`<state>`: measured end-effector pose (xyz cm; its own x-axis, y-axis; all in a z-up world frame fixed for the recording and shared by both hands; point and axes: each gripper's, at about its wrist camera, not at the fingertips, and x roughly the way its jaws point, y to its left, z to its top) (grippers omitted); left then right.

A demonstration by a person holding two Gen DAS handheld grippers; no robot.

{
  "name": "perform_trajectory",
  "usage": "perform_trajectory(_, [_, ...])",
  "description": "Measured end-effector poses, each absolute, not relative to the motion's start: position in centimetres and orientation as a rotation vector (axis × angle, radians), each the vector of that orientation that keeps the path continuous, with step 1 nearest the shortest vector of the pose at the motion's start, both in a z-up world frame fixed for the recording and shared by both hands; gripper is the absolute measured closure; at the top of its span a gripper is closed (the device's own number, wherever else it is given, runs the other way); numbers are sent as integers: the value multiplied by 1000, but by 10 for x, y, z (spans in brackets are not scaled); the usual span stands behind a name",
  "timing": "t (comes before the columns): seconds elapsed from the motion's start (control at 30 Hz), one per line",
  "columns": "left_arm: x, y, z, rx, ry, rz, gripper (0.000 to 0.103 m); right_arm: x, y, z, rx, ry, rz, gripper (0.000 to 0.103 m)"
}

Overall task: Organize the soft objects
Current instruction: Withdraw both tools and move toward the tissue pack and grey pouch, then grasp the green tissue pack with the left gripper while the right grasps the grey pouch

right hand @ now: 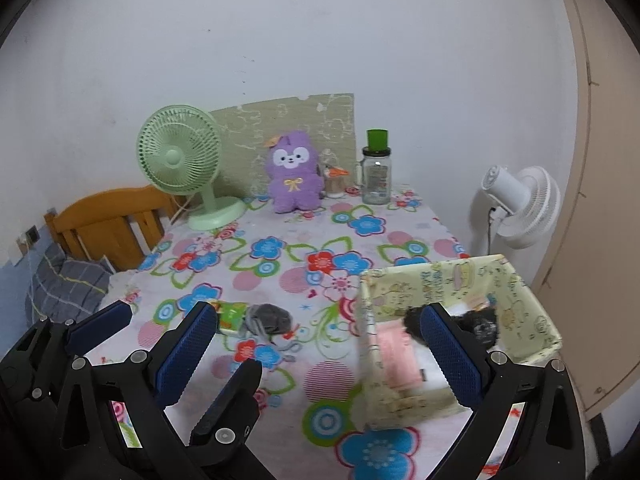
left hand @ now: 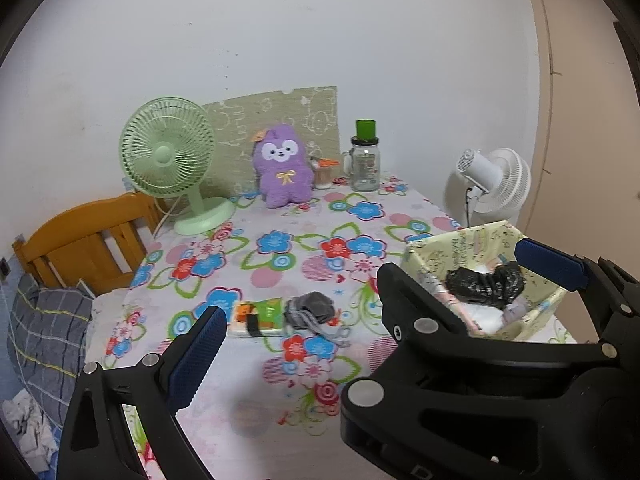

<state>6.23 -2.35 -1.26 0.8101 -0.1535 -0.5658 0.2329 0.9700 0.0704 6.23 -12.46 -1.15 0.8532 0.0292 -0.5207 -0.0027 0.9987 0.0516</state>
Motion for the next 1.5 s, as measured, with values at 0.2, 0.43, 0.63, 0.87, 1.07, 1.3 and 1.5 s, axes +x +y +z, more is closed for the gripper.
perform_trajectory(0.2, [70,-6,-20,114,609,-195,4,73,-104,-18,28,569,34,0])
perform_trajectory(0.43, [84,13,-32,95,629,-184,4,89,-88,-31,22,596,39,0])
perform_trajectory(0.63, [104,24,-48,74,670,-180,4,111,-75,-46,-5,636,52,0])
perform_trajectory(0.87, [128,34,-64,78,710,-157,4,141,-67,-66,24,697,88,1])
perform_trajectory(1.07, [149,42,-78,72,748,-150,4,164,-58,-81,20,741,103,4])
perform_trajectory(1.3, [169,47,-92,66,792,-134,4,185,-54,-97,34,797,111,10])
perform_trajectory(1.5, [183,47,-104,60,821,-125,4,199,-54,-111,52,838,113,17])
